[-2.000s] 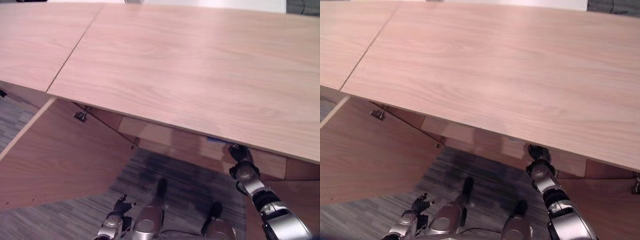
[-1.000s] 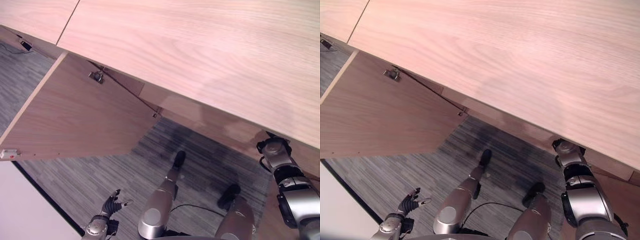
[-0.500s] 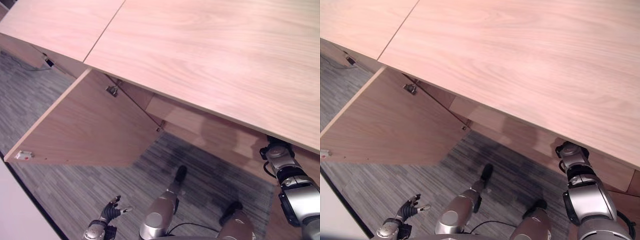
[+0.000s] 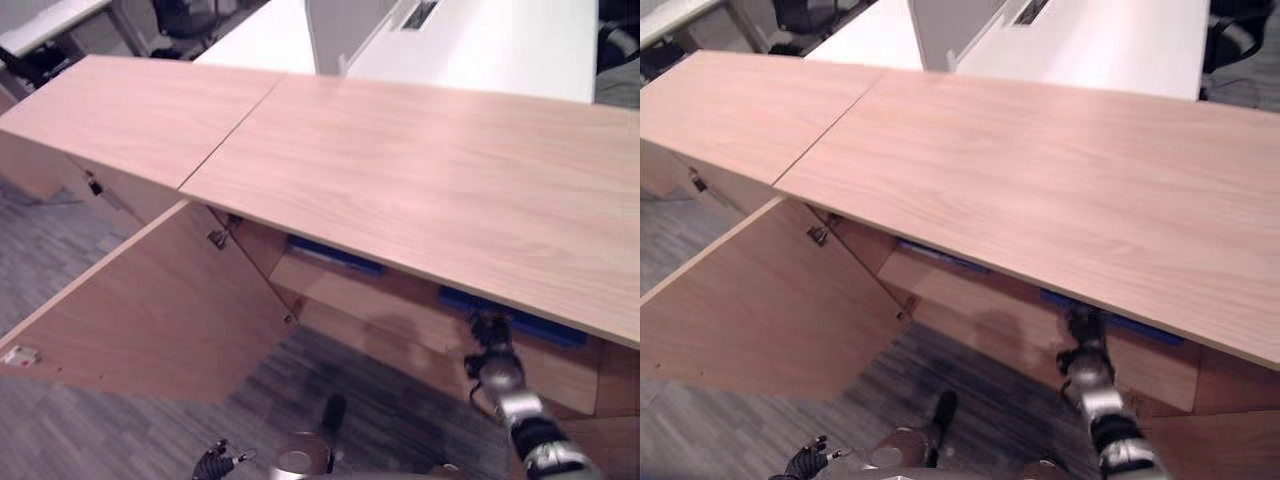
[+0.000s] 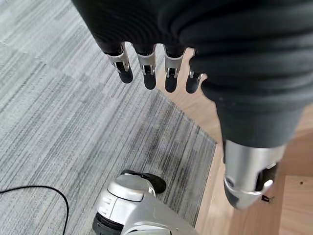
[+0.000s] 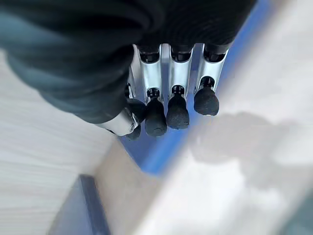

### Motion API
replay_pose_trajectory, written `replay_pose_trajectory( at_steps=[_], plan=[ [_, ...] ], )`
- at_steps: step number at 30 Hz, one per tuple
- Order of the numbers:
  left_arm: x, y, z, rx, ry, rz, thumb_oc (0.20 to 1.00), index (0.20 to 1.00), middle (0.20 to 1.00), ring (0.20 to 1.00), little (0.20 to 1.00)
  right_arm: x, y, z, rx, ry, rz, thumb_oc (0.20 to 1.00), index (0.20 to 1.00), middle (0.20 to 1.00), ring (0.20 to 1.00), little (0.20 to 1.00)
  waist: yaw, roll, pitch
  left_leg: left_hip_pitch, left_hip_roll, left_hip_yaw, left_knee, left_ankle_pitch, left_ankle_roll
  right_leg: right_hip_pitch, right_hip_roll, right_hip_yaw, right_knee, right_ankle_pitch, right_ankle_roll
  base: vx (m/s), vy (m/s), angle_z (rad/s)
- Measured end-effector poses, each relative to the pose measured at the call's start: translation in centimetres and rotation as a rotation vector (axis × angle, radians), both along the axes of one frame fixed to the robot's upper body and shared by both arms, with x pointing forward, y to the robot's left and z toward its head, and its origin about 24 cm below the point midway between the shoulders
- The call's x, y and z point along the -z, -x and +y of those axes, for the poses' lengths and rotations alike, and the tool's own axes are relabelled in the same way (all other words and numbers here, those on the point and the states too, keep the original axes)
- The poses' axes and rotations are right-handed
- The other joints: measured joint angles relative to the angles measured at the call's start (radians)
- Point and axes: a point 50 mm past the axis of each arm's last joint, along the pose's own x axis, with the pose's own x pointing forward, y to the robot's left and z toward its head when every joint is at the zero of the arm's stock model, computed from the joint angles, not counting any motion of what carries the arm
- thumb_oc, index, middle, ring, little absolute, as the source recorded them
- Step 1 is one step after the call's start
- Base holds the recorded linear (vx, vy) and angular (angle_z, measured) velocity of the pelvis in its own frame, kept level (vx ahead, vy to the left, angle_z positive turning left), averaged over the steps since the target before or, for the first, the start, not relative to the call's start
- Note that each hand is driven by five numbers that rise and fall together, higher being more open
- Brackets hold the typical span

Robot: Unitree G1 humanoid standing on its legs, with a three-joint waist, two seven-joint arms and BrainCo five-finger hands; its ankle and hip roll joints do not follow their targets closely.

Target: Put the empty folder in the office cabinet

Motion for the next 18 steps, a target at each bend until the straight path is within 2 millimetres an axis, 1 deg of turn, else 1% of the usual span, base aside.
replay_pose_trajectory(
  at_steps=[1,4,7,9,11,14,15,18],
  plan=[
    [0.0,0.1,0.0,0.012,-0.006,0.006,1.000,1.000,1.000,1.000,1.000,0.8,1.3,-0.3,0.005,-0.002,0.048,0.200,0.200,0.200,0.200,0.200,-0.020,-0.001,-0.002,0.006,0.005,0.007,-0.001,-0.001,0.000,0.010,0.007,0.004,-0.012,0.005,0.000,0.03,-0.014,-0.25],
    [0.0,0.0,-0.1,0.017,-0.011,0.004,1.000,1.000,1.000,1.000,1.000,1.0,1.9,-0.9,0.008,0.001,0.071,0.200,0.200,0.200,0.200,0.200,-0.051,-0.002,-0.011,0.021,0.023,0.022,-0.001,-0.006,-0.006,0.026,0.031,0.015,-0.049,0.023,-0.006,0.03,-0.011,-0.19],
    [0.1,0.1,-0.4,0.015,-0.004,0.008,1.000,1.000,1.000,1.000,1.000,0.9,1.9,-1.2,0.002,0.001,0.070,0.200,0.200,0.200,0.200,0.200,-0.050,-0.002,-0.036,0.039,0.027,0.040,-0.002,-0.023,-0.002,0.031,0.034,0.027,-0.055,0.023,-0.005,0.02,-0.010,-0.17],
    [0.2,0.4,-0.5,0.013,-0.001,0.012,1.000,1.000,1.000,1.000,1.000,0.9,1.9,-1.1,-0.002,-0.003,0.072,0.200,0.200,0.200,0.200,0.200,-0.050,0.000,-0.052,0.040,0.027,0.044,-0.002,-0.023,-0.001,0.032,0.036,0.033,-0.063,0.026,-0.001,0.01,0.004,-0.06],
    [0.2,0.6,-0.6,0.006,-0.001,0.018,1.000,1.000,1.000,1.000,1.000,0.8,1.6,-1.0,-0.006,-0.010,0.063,0.200,0.200,0.200,0.200,0.200,-0.050,0.004,-0.055,0.044,0.027,0.050,-0.002,-0.023,-0.001,0.034,0.036,0.040,-0.068,0.032,-0.001,0.02,0.011,-0.08],
    [0.4,2.0,-0.8,-0.018,0.007,0.049,1.000,1.000,1.000,1.000,1.000,1.0,1.9,-0.6,-0.024,-0.028,0.072,0.200,0.200,0.200,0.200,0.200,-0.050,0.000,-0.058,0.060,0.026,0.072,-0.002,-0.027,0.003,0.046,0.039,0.058,-0.089,0.042,0.002,0.01,0.016,-0.19],
    [0.6,2.3,-1.0,-0.036,0.011,0.061,1.000,1.000,1.000,1.000,1.000,1.3,2.5,-0.6,-0.030,-0.036,0.089,1.000,1.000,1.000,1.000,1.000,-0.050,0.001,-0.061,0.069,0.025,0.074,-0.002,-0.027,0.004,0.064,0.041,0.058,-0.109,0.053,0.006,0.00,0.035,-0.10],
    [0.6,2.5,-1.2,-0.044,0.016,0.065,1.000,1.000,1.000,1.000,1.000,1.3,3.1,-0.4,-0.054,-0.053,0.090,1.000,1.000,1.000,1.000,1.000,-0.051,-0.003,-0.068,0.073,0.019,0.076,-0.002,-0.029,0.007,0.069,0.038,0.059,-0.115,0.058,0.005,0.00,0.009,-0.01]
  ],
)
